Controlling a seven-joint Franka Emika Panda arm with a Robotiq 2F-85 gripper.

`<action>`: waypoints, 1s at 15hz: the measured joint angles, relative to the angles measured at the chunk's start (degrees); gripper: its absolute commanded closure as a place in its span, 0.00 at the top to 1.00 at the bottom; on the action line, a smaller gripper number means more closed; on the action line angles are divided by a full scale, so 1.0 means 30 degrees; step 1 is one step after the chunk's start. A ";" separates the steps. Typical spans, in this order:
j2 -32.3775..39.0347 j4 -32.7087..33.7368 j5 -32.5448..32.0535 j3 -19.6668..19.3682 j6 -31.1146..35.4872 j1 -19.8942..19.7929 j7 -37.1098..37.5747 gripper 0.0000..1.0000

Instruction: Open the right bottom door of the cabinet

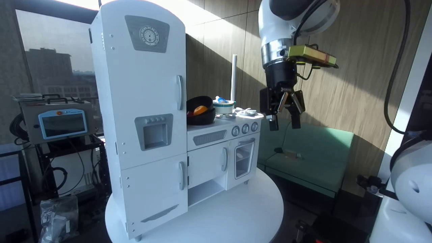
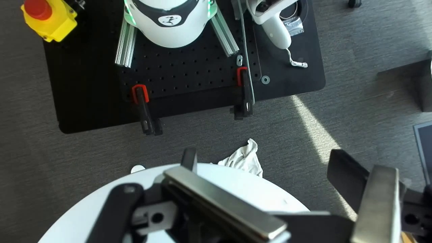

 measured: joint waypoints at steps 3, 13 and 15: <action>-0.0293 -0.2852 -0.0131 -0.0100 0.2925 -0.0413 -0.0042 1.00; 0.2148 -0.6247 -0.1464 -0.0707 1.3868 -0.4315 0.3208 1.00; 0.3489 -0.6250 -0.1844 -0.0883 1.5369 -0.5293 0.4348 1.00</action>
